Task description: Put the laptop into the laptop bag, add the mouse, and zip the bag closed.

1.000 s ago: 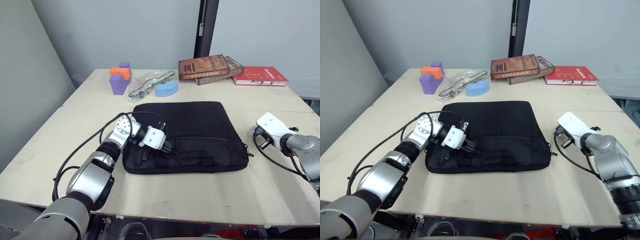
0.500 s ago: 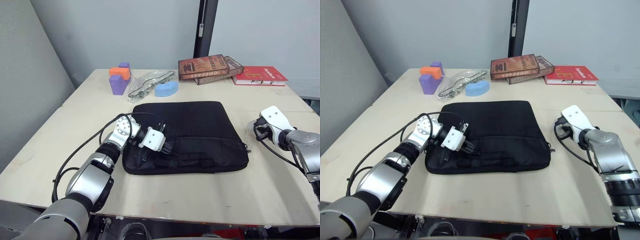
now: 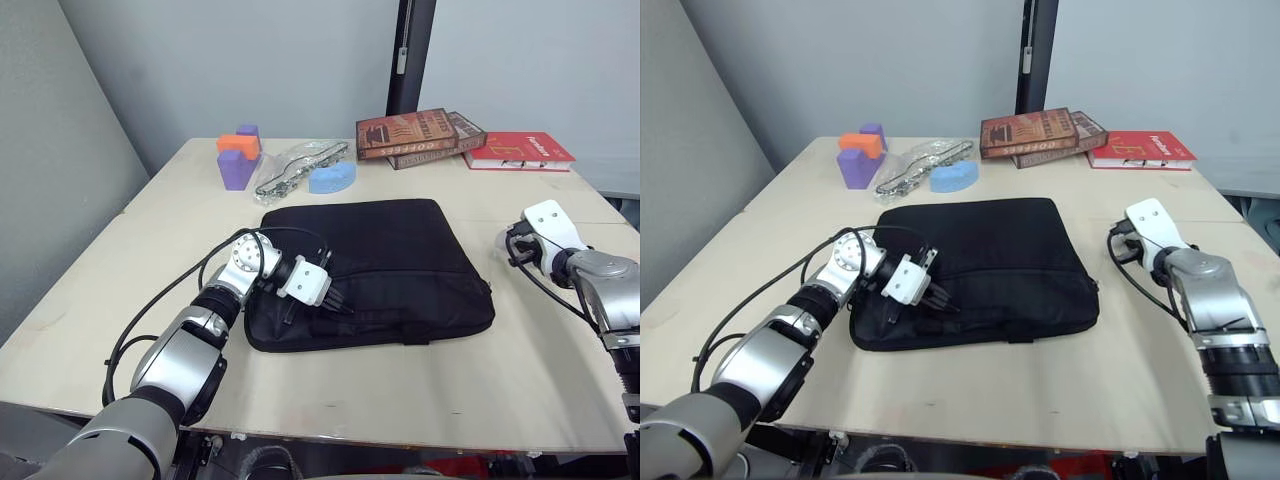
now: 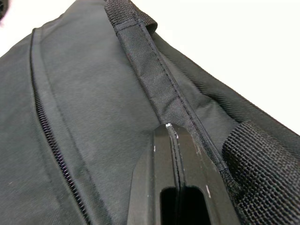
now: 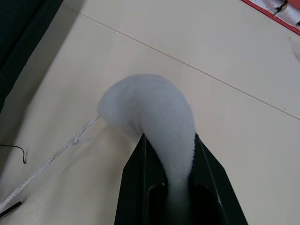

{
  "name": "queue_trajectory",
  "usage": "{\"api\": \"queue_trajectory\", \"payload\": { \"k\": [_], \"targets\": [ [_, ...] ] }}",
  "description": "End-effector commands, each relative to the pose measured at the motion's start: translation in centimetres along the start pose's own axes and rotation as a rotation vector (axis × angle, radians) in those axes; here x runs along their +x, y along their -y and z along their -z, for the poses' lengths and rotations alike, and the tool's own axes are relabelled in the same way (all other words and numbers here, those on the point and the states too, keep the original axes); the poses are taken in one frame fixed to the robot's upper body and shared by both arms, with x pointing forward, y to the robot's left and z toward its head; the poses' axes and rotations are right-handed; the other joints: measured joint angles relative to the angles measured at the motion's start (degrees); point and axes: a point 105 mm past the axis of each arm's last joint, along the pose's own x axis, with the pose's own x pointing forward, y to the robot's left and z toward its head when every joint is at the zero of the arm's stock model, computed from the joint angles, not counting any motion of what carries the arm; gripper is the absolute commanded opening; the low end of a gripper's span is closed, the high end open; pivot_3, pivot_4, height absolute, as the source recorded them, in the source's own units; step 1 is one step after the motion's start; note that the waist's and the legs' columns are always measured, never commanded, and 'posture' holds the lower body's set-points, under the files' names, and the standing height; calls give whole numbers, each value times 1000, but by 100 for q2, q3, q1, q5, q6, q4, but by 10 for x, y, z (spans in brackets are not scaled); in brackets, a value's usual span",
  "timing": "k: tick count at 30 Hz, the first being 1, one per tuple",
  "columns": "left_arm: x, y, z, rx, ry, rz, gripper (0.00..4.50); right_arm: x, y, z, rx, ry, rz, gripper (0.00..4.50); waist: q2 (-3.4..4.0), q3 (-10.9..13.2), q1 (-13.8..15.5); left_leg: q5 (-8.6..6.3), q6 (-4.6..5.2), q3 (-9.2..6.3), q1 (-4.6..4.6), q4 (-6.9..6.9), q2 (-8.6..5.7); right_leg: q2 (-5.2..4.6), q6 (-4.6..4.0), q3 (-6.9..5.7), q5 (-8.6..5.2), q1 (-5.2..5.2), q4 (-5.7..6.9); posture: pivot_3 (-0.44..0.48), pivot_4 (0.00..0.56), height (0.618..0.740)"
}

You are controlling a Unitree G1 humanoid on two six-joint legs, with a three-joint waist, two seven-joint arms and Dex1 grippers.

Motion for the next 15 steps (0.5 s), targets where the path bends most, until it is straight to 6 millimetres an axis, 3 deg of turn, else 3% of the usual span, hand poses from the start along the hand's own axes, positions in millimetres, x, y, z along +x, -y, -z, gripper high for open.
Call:
{"api": "queue_trajectory", "payload": {
  "k": [1,7,11,15],
  "targets": [
    [12,64,31,-186,-82,250,0,-7,11,-19,28,72,33,16,0,0,3,0,0,0,0,0,0,0,0,0,0,0,0,0,150,740],
    [13,62,30,-190,-73,236,0,-9,-1,-1,22,15,-39,16,-2,-2,5,0,0,1,2,-5,0,-1,3,-1,3,1,1,0,150,740],
    [11,50,27,-204,-53,185,0,-15,-11,17,13,-56,-120,1380,-2,-2,16,0,0,1,1,-12,1,-2,4,-3,3,-1,0,0,150,740],
    [5,27,16,-235,17,79,0,-21,-5,17,22,-57,-141,2806,-4,0,15,0,0,2,0,-11,0,-3,3,-3,3,-3,-1,0,150,740]
  ]
}}
